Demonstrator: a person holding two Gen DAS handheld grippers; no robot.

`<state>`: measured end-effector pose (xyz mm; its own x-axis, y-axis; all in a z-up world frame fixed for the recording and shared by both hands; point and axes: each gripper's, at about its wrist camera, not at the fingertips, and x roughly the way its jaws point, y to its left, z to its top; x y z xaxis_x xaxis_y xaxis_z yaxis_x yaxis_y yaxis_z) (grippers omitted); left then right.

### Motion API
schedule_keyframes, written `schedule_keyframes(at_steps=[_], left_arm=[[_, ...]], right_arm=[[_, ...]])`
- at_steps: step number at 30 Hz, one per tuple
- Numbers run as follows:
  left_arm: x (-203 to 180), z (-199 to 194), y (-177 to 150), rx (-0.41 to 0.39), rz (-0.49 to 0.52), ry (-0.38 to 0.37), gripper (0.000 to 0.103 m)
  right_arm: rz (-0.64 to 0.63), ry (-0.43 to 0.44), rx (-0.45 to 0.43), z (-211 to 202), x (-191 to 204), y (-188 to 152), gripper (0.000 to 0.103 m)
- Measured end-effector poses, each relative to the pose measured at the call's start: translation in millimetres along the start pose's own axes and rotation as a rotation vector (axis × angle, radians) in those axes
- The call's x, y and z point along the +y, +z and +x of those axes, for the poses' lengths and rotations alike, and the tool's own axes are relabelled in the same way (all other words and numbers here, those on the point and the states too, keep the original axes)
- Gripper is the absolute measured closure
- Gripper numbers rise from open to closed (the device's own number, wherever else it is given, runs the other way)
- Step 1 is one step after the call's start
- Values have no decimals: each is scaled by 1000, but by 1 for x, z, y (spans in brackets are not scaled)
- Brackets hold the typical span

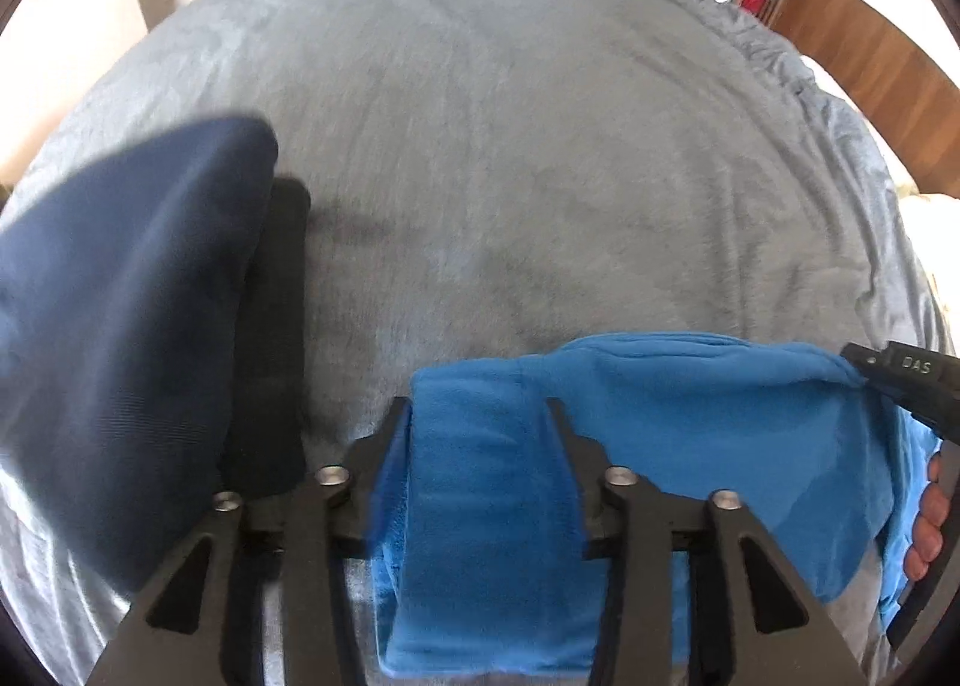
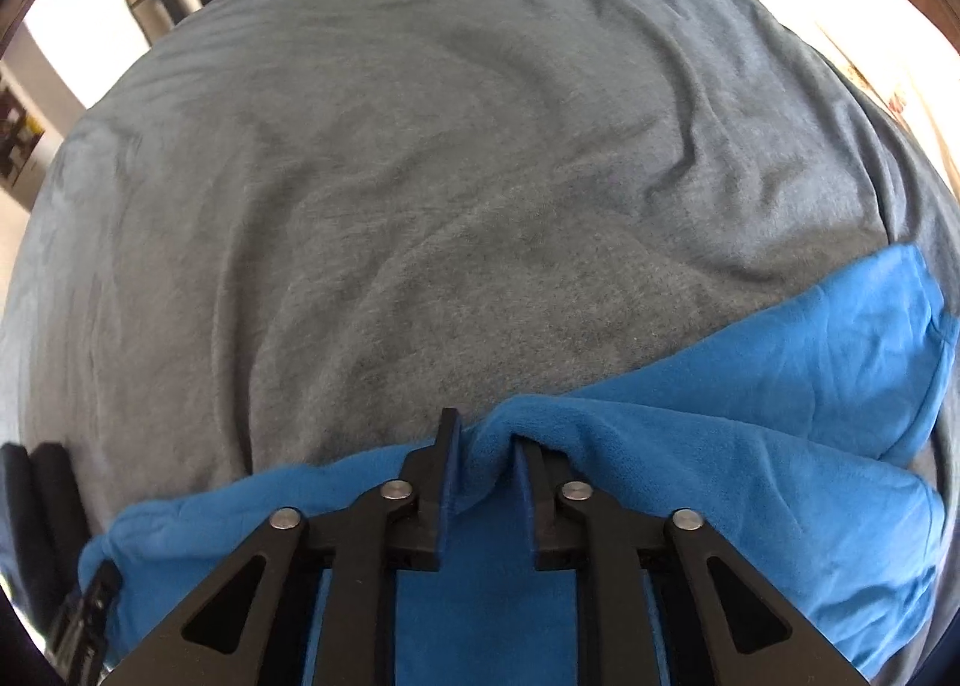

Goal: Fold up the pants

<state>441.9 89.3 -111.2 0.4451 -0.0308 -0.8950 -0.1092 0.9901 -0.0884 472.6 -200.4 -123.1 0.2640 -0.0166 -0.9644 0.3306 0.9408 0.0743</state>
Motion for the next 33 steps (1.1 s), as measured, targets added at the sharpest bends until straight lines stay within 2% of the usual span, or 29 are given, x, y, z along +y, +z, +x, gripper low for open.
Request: schedule_keyframes(at_steps=[1,3,6,10,15,18,24,33], left_arm=[[-3,-10,-1,-26,17,-4,48],[-11,-27,-2,-78,58,9,38],[-26,-57,-9,-154,144,6,37],[-43,-87,-19,-180,189,-58,37],[-58,-115,-29,-211,218,-80,37],[-73,-127,-38,-213,238,-108,37],[-114,-147,-57,-210,315,-217,37],[-195,-156,-99,-172,449,-353,38]], right_arm=[[-10,13,-7,-4,1,-2,73],[-25,26,-15,-11,4,-5,71],[-50,44,-41,-29,5,-14,68],[-64,98,-65,-60,1,-34,67],[-74,142,-101,-97,-13,-51,67],[-86,152,-140,-124,-25,-63,67],[-68,147,-183,-158,-58,-83,67],[44,68,-195,-183,-138,-120,67]])
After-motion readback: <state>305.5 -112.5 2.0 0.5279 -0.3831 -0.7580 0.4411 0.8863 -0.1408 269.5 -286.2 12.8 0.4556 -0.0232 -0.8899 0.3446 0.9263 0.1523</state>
